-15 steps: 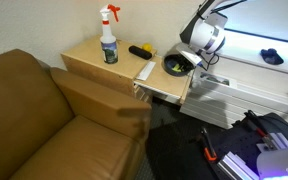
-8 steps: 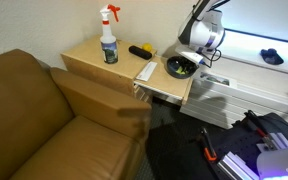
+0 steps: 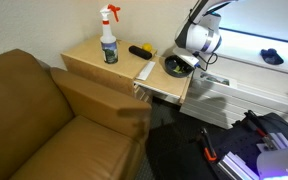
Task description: Use the yellow sponge to wipe the black bowl
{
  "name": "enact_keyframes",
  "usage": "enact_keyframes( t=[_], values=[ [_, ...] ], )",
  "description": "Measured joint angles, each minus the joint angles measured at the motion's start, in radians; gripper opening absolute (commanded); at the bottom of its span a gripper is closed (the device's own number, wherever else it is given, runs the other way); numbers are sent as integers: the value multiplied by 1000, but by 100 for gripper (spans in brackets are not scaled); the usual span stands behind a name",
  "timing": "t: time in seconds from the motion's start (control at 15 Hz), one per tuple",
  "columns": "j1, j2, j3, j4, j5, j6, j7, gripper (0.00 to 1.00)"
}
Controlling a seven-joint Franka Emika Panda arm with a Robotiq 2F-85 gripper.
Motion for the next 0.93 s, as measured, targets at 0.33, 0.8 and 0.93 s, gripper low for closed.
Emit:
enact_keyframes(
  t=[0.33, 0.8, 0.93],
  values=[
    [-88, 46, 134, 1, 44, 216, -27, 3],
    [-236, 68, 262, -5, 0, 273, -50, 3],
    [-250, 68, 267, -4, -1, 270, -59, 37]
  ],
)
